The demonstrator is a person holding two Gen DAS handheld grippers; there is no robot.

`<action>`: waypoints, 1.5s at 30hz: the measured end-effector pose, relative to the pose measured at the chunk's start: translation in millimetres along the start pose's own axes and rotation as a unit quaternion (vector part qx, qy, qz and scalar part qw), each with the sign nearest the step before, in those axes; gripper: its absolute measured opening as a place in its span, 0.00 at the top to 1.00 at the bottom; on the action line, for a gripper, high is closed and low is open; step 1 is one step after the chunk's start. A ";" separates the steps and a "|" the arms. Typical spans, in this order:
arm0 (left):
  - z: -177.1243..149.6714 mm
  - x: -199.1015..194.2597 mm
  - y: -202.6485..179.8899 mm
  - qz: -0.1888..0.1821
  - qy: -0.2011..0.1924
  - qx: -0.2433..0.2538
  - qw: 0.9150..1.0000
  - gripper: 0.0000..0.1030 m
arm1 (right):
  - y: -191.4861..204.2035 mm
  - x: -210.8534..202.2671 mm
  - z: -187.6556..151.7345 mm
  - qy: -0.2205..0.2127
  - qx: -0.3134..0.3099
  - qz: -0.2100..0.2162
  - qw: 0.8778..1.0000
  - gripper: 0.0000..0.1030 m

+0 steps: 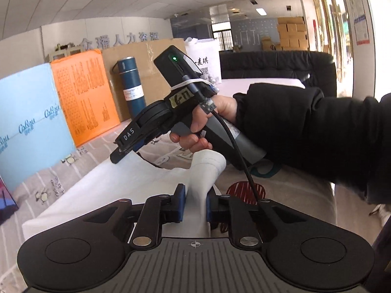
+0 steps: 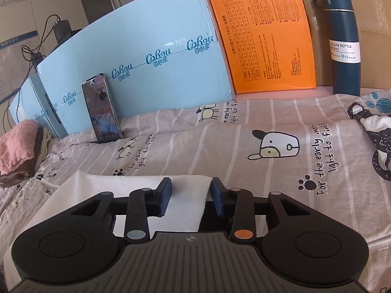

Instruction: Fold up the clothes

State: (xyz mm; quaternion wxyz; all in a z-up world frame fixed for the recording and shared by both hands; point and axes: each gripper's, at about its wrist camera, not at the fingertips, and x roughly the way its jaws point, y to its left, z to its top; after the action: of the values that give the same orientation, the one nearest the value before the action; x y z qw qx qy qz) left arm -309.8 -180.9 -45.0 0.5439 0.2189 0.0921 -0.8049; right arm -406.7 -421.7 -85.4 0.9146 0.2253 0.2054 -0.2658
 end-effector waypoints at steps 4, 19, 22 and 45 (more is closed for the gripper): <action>-0.6 -16.6 28.2 0.014 -0.044 -0.049 0.998 0.95 | 14.8 -11.6 10.6 -0.020 -0.022 0.009 1.000 0.92; -56.6 -168.8 79.2 0.204 -0.212 -0.173 0.940 0.96 | 190.8 7.4 89.4 -0.090 -0.070 0.027 0.993 0.93; -79.1 -196.3 81.5 0.256 -0.218 -0.200 0.920 0.96 | 241.1 34.1 96.2 -0.081 -0.102 0.046 0.990 0.93; -166.7 -263.5 111.6 0.512 -0.050 -0.300 0.803 0.51 | 404.8 175.0 33.1 0.043 -0.119 0.170 0.977 0.45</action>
State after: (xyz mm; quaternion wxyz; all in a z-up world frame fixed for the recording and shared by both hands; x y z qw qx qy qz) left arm -83.2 59.9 -63.6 0.9195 0.0195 0.1764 -0.3507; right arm -28.4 -201.4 -22.6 0.9569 0.1578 0.2334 -0.0706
